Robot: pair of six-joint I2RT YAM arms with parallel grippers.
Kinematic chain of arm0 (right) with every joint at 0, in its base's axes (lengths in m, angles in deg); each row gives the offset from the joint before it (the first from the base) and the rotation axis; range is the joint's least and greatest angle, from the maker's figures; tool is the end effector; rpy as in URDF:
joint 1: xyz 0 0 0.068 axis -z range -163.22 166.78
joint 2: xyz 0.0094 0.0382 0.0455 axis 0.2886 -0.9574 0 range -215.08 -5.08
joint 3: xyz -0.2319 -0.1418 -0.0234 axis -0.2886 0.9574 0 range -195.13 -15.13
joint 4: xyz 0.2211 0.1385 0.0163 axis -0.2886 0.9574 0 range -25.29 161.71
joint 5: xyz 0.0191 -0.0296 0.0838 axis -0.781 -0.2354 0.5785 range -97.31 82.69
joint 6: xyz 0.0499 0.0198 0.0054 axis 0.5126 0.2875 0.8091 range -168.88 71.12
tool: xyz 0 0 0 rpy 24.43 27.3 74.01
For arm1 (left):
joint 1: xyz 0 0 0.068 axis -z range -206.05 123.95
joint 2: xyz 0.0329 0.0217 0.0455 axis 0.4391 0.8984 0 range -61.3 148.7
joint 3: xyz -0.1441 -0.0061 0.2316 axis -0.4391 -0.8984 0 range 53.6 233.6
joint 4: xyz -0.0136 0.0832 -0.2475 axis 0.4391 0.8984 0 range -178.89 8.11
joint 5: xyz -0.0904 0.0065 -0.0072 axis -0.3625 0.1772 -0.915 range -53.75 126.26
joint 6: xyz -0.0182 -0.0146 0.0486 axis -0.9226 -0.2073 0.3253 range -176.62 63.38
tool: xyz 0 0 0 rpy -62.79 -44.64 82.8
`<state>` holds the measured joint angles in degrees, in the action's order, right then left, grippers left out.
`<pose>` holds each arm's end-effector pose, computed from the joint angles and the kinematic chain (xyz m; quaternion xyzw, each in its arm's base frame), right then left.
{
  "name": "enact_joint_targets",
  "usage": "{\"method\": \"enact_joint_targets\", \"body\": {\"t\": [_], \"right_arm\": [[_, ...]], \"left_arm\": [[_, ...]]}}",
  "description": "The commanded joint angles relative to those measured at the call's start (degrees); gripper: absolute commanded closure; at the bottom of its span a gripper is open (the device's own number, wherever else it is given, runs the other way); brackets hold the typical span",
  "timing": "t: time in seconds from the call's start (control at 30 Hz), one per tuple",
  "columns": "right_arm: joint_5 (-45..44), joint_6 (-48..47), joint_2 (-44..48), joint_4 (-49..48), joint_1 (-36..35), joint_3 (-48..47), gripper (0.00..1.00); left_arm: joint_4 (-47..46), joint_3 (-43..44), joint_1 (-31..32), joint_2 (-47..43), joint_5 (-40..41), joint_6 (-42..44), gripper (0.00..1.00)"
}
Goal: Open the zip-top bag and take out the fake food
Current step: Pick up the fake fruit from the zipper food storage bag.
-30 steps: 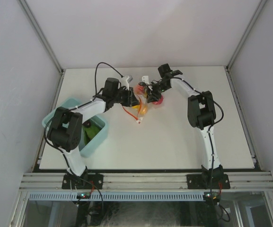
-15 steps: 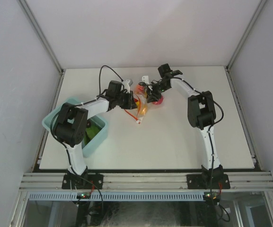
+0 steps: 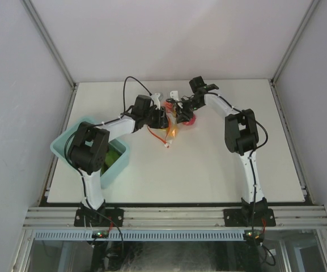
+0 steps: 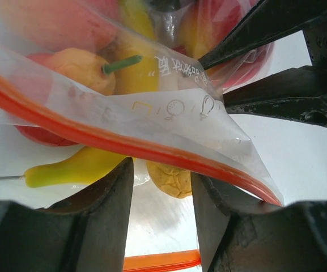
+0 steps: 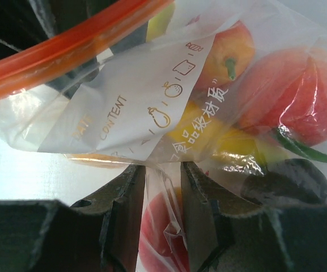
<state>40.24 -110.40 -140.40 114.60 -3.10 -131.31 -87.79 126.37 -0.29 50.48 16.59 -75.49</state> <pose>0.4555 0.1926 0.1839 -0.6423 0.6344 0.3114 0.2966 0.3807 -0.1969 0.1818 0.1256 0.8875 -0.3010 0.3256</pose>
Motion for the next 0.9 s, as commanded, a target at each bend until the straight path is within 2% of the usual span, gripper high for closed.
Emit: {"method": "enact_joint_targets", "body": {"t": [0.0,0.3,0.43,0.63,0.87], "right_arm": [[0.87,0.62,2.50,0.05,0.32,0.16,0.69],[0.93,0.62,2.57,0.28,0.48,0.11,0.69],[1.05,0.77,2.85,0.30,0.62,0.24,0.69],[1.42,1.65,3.75,-0.43,1.49,1.25,0.69],[3.44,3.24,5.27,-2.65,2.63,3.24,0.69]], "left_arm": [[-2.77,3.21,1.30,0.41,-0.95,-0.81,0.50],[-1.65,3.84,1.61,1.68,0.05,-0.20,0.40],[-1.37,4.18,3.86,1.93,-0.20,0.26,0.36],[-1.13,3.72,4.60,2.07,-1.42,0.63,0.35],[1.09,3.74,5.14,2.88,4.08,0.60,0.30]]}}
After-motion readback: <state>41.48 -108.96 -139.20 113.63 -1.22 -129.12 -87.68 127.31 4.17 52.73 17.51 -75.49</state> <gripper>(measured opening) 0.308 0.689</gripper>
